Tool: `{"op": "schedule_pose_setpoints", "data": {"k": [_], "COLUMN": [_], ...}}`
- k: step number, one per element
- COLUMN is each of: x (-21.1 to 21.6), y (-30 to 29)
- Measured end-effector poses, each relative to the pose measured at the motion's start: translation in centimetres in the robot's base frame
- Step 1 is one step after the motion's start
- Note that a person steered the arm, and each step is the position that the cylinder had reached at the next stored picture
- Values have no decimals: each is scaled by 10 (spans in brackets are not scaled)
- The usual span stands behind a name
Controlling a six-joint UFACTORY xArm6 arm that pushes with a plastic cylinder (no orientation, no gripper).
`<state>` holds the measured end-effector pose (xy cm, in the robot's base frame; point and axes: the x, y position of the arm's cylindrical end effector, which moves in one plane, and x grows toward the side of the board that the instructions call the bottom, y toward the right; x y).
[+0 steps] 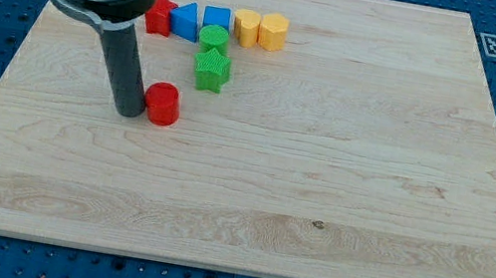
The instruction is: Push the red circle slightly to the right
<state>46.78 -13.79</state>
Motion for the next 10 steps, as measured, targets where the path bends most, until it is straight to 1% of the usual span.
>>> {"op": "schedule_pose_setpoints", "data": {"k": [1,4,6,7,8,9,10], "x": [-1,-1,2,15,15,15,-6], "y": [5,48,51,81,128,152,152]}}
